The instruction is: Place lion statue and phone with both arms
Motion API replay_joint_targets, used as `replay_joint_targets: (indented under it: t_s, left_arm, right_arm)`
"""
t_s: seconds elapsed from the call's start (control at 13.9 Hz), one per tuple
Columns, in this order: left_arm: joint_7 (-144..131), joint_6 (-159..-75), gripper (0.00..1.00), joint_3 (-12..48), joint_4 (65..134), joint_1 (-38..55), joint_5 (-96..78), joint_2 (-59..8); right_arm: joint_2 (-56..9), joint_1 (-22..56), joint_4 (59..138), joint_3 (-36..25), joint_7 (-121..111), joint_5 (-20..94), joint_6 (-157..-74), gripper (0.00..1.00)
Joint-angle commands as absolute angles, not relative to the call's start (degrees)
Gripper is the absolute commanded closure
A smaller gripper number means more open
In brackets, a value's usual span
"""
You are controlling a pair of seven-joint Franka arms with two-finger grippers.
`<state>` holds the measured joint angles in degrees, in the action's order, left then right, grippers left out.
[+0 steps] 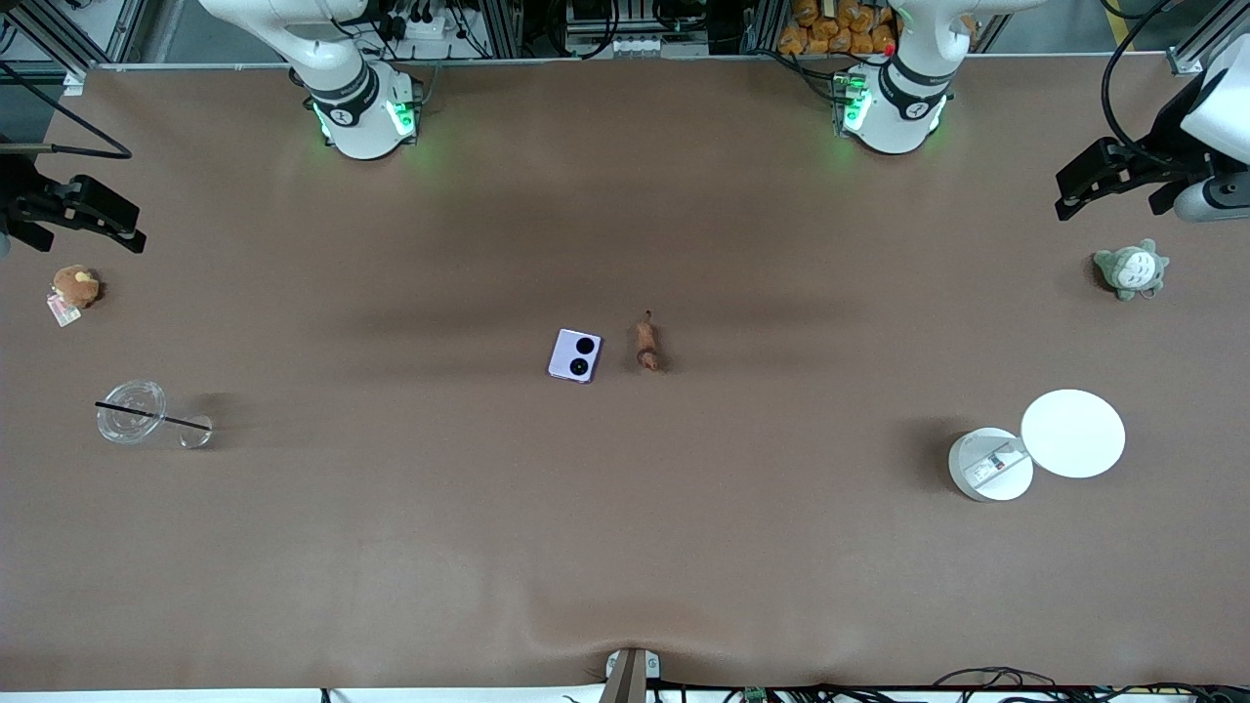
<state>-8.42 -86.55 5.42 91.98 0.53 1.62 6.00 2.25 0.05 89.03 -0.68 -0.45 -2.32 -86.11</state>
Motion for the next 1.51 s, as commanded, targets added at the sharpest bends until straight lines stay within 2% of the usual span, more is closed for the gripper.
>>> replay_joint_targets:
  t_s: [0.0, 0.79, 1.15, 1.44]
  left_arm:
    - [-7.91, -86.75, 0.00, 6.32, 92.02, 0.44, 1.14, 6.06]
    - [-7.82, -85.61, 0.00, 6.85, 90.88, 0.97, 1.40, 3.17]
    - [-9.57, -86.57, 0.00, 16.32, 88.86, 2.37, 6.12, -3.42]
    - [-15.97, -90.69, 0.00, 19.86, 88.77, 4.12, 7.82, -8.25]
  right_arm:
    - [3.52, 0.26, 90.09, -1.05, -1.14, -1.23, -85.96, 0.00]
    - [3.43, 0.35, 90.09, -0.97, -1.06, -1.23, -86.04, 0.00]
    - [3.25, 0.26, 90.09, -1.05, -0.97, -1.23, -85.96, 0.00]
    - [3.25, 0.26, 90.09, -1.05, -0.97, -1.23, -85.87, 0.00]
